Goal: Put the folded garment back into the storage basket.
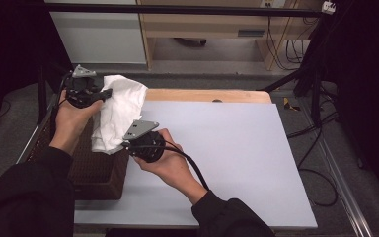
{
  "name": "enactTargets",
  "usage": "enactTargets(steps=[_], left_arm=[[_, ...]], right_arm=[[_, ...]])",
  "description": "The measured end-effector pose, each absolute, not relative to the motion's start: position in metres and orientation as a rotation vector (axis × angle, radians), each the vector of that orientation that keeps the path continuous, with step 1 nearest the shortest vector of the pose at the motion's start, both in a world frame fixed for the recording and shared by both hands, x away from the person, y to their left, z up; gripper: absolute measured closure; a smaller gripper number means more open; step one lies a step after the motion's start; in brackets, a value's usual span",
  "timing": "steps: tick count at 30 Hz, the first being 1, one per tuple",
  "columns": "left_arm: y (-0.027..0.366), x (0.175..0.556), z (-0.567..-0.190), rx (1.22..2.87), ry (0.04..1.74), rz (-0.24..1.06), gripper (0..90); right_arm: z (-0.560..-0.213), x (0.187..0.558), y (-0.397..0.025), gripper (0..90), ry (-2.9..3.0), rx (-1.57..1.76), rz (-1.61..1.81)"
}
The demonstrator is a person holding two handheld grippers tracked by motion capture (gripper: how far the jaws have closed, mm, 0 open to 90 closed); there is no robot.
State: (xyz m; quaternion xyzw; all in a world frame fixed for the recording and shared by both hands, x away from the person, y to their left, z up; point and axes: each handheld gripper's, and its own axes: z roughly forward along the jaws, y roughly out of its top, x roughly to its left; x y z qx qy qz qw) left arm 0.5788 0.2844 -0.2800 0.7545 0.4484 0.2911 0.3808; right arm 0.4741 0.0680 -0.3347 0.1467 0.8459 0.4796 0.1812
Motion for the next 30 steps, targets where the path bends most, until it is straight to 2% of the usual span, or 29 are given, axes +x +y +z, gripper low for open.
enactTargets(steps=[30], left_arm=[[0.301,0.576,-0.284,1.943,1.158,0.745,73.8]], right_arm=[[-0.343,0.471,0.095,81.6,2.418,0.374,1.355]])
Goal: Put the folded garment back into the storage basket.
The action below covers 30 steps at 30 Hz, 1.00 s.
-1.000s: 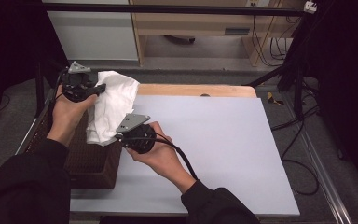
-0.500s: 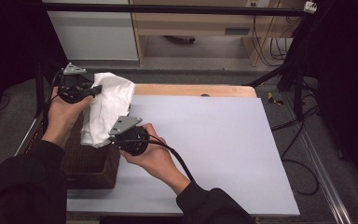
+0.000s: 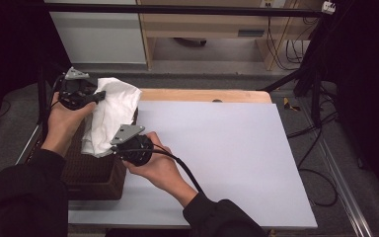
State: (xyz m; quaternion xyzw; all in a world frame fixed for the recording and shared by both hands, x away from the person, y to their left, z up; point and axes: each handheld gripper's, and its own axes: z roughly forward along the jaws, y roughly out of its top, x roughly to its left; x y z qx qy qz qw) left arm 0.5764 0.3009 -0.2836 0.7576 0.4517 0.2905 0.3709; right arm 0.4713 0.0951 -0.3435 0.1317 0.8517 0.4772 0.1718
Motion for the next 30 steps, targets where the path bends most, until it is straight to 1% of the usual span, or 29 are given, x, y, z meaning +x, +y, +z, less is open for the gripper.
enactTargets(steps=[26,30], left_arm=[[0.309,0.573,-0.285,1.967,1.172,0.773,73.6],[0.313,0.571,-0.284,1.951,1.176,0.764,73.6]], right_arm=[[-0.349,0.471,0.111,81.5,2.439,0.359,1.352],[-0.349,0.470,0.113,81.5,2.441,0.351,1.353]])
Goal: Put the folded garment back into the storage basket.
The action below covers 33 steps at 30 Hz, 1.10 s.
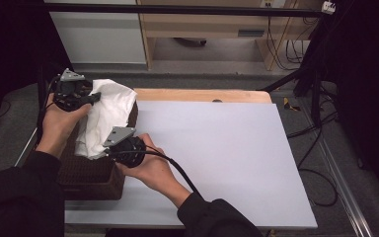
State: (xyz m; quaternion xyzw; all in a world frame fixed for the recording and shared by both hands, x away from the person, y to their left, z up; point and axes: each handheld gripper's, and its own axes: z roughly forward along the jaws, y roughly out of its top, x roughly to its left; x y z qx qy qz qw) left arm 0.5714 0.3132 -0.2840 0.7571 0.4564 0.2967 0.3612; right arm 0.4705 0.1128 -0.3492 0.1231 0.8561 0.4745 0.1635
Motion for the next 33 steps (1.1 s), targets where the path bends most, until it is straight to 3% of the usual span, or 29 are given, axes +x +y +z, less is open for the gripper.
enactTargets(steps=[33], left_arm=[[0.330,0.562,-0.289,1.955,1.198,0.781,73.3]], right_arm=[[-0.354,0.473,0.129,81.3,2.477,0.332,1.351]])
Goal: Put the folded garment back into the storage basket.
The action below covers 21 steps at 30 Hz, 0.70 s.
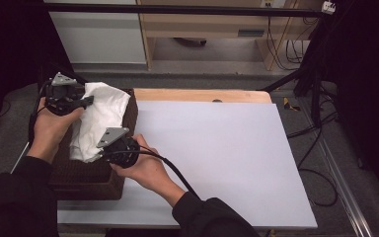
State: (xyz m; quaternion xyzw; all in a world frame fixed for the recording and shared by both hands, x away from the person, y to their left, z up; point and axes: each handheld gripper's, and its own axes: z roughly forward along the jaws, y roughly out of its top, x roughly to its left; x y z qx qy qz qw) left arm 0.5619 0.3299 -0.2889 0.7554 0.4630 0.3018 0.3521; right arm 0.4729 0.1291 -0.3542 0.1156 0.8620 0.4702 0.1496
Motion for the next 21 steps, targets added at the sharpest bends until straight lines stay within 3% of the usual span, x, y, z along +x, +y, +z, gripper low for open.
enactTargets(steps=[21], left_arm=[[0.339,0.574,-0.310,1.965,1.237,0.761,72.2]], right_arm=[[-0.370,0.484,0.145,81.1,2.527,0.351,1.294]])
